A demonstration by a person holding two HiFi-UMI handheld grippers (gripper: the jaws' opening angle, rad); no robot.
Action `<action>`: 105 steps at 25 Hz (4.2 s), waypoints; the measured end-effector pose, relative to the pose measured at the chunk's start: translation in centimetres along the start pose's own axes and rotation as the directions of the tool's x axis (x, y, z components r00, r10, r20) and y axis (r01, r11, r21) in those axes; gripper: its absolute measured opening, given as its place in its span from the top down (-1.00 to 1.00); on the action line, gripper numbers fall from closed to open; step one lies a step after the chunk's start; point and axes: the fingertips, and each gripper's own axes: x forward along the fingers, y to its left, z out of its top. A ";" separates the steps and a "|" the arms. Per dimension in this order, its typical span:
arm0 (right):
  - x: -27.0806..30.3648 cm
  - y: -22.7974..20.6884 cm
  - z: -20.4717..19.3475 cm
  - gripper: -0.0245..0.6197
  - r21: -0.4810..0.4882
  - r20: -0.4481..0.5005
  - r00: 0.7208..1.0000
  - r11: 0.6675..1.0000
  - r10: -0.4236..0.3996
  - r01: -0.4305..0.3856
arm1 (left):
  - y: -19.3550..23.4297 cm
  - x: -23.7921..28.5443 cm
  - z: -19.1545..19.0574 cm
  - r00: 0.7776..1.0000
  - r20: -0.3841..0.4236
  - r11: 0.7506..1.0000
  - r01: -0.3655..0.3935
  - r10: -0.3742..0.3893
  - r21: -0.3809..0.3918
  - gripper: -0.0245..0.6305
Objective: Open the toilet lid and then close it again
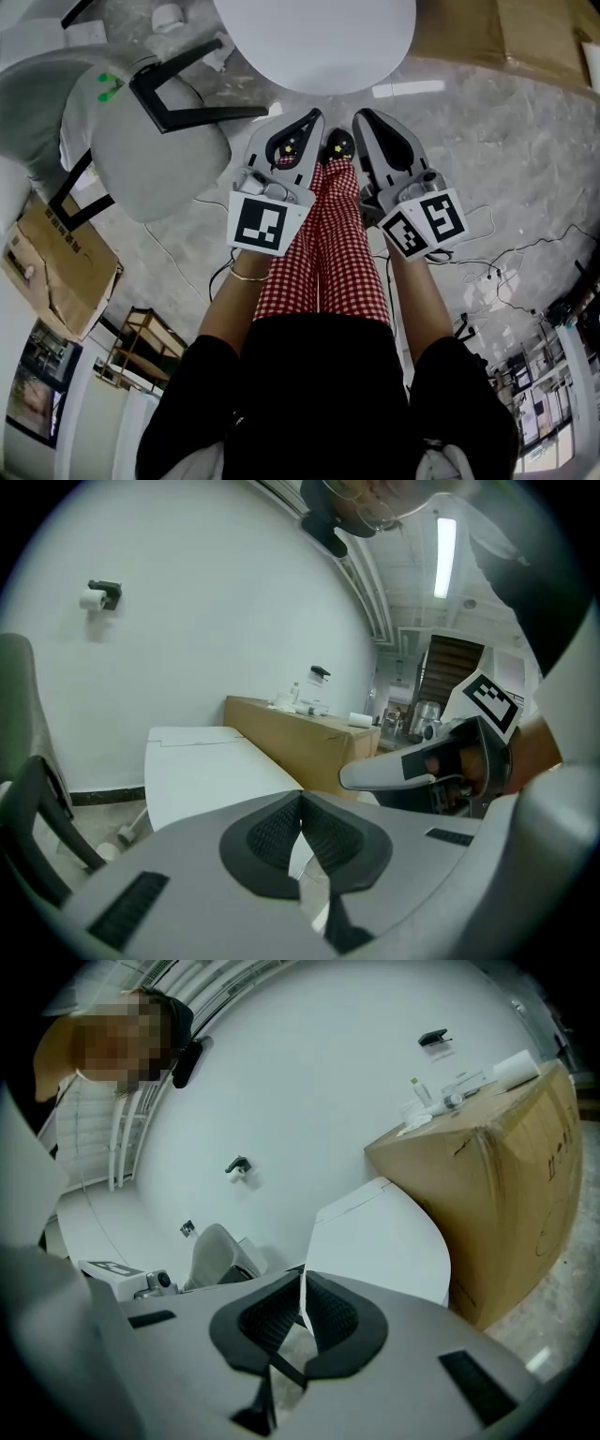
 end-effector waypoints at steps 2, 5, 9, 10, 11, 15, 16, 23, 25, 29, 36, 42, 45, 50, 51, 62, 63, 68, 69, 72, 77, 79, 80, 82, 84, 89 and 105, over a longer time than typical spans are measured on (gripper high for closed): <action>0.4 -0.2 -0.2 0.85 0.001 0.004 1.000 1.000 -0.002 0.002 | 0.0 0.3 -0.4 1.000 -0.001 1.000 0.000 0.000 -0.021 0.92; 0.9 -0.8 -0.6 0.86 -0.008 0.002 1.000 1.000 -0.012 0.012 | 0.4 0.5 -1.2 1.000 -0.008 0.999 -0.011 0.011 -0.036 0.92; 1.4 -1.7 -1.4 0.85 -0.016 -0.011 1.000 1.000 -0.018 0.017 | 0.8 1.0 -2.6 0.999 -0.031 0.999 -0.021 0.020 -0.036 0.92; 1.6 -1.9 -1.7 0.85 -0.020 -0.017 1.000 1.000 -0.018 0.018 | 0.9 1.1 -2.9 0.999 -0.035 0.999 -0.024 0.023 -0.037 0.92; 1.8 -2.2 -2.0 0.85 -0.024 -0.023 1.000 1.000 -0.020 0.019 | 1.1 1.2 -3.3 0.999 -0.038 0.999 -0.028 0.026 -0.043 0.92; 2.3 -3.3 -3.1 0.85 -0.040 -0.056 0.998 0.999 -0.033 0.030 | 1.4 1.8 -4.4 0.998 -0.047 0.996 -0.033 0.030 -0.081 0.92; 2.4 -3.6 -3.4 0.86 -0.040 -0.063 0.997 0.999 -0.036 0.034 | 1.4 1.9 -4.7 0.998 -0.052 0.996 -0.030 0.026 -0.088 0.92; 2.9 -5.2 -5.5 0.85 -0.030 -0.102 0.993 0.998 -0.060 0.057 | 2.3 2.7 -6.6 0.996 -0.080 0.995 -0.040 0.032 -0.092 0.92; 3.1 -5.5 -5.8 0.85 -0.032 -0.107 0.992 0.998 -0.062 0.059 | 2.6 3.0 -6.9 0.996 -0.087 0.996 -0.044 0.037 -0.079 0.92; 3.5 -6.3 -6.5 0.85 -0.042 -0.115 0.991 0.997 -0.072 0.067 | 3.0 3.6 -7.5 0.996 -0.086 0.996 -0.039 0.032 -0.076 0.92; 4.0 -8.3 -8.1 0.86 -0.061 -0.133 0.986 0.993 -0.104 0.097 | 3.1 4.2 -9.1 0.995 -0.095 0.997 -0.028 0.021 -0.073 0.92; 4.0 -9.2 -9.3 0.86 -0.087 -0.165 0.979 0.990 -0.122 0.109 | 3.1 4.3 -10.1 0.993 -0.117 0.996 -0.027 0.018 -0.080 0.92; 3.9 -10.1 -10.2 0.86 -0.107 -0.188 0.972 0.986 -0.143 0.125 | 2.9 4.6 -10.6 0.990 -0.137 0.997 -0.019 0.009 -0.073 0.92; 3.8 -11.7 -11.7 0.86 -0.145 -0.235 0.954 0.978 -0.184 0.152 | 2.7 4.8 -10.7 0.989 -0.151 0.996 -0.015 0.001 -0.090 0.92; 3.9 -11.9 -11.9 0.86 -0.148 -0.244 0.951 0.977 -0.188 0.155 | 2.6 4.8 -10.8 0.988 -0.154 0.996 -0.011 -0.003 -0.090 0.92; 4.7 -13.4 -12.5 0.86 -0.206 -0.295 0.928 0.964 -0.226 0.169 | 3.0 5.1 -11.0 0.986 -0.167 0.995 -0.011 -0.006 -0.099 0.92; 4.8 -13.5 -12.4 0.86 -0.207 -0.292 0.929 0.964 -0.227 0.170 | 3.1 5.1 -11.1 0.986 -0.167 0.995 -0.013 -0.004 -0.100 0.92; 4.9 -13.3 -12.2 0.86 -0.264 -0.276 0.931 0.950 -0.240 0.166 | 3.1 5.0 -11.1 0.986 -0.165 0.993 -0.016 -0.003 -0.116 0.92; 4.9 -13.3 -12.2 0.86 -0.281 -0.274 0.931 0.946 -0.241 0.162 | 3.1 5.0 -11.2 0.986 -0.166 0.993 -0.015 -0.004 -0.118 0.92; 4.9 -13.3 -12.1 0.86 -0.290 -0.271 0.933 0.944 -0.236 0.154 | 3.2 4.9 -11.4 0.985 -0.174 0.993 -0.018 -0.002 -0.118 0.92; 4.9 -13.2 -12.0 0.86 -0.298 -0.279 0.926 0.939 -0.255 0.169 | 3.1 4.5 -11.8 0.984 -0.176 0.990 -0.013 -0.012 -0.137 0.92; 4.8 -13.1 -11.7 0.86 -0.321 -0.271 0.928 0.933 -0.256 0.164 | 2.9 4.3 -11.9 0.984 -0.175 0.990 -0.006 -0.019 -0.140 0.92; 4.7 -13.0 -11.6 0.86 -0.326 -0.268 0.929 0.931 -0.255 0.161 | 2.9 4.2 -11.9 0.984 -0.177 0.990 -0.004 -0.021 -0.138 0.92; 4.7 -13.0 -11.5 0.86 -0.326 -0.271 0.929 0.932 -0.253 0.159 | 3.0 4.0 -11.9 0.984 -0.180 0.991 -0.005 -0.019 -0.134 0.92; 4.6 -13.0 -11.4 0.86 -0.328 -0.278 0.926 0.931 -0.257 0.160 | 3.0 3.9 -11.9 0.983 -0.183 0.991 -0.010 -0.015 -0.134 0.92; 4.3 -12.5 -10.8 0.86 -0.326 -0.269 0.927 0.930 -0.263 0.169 | 2.7 3.6 -11.8 0.982 -0.186 0.991 -0.007 -0.017 -0.132 0.92; 3.0 -9.6 -6.7 0.86 -0.283 -0.209 0.953 0.946 -0.219 0.156 | 2.4 4.2 -11.1 0.983 -0.180 0.995 0.013 -0.031 -0.097 0.92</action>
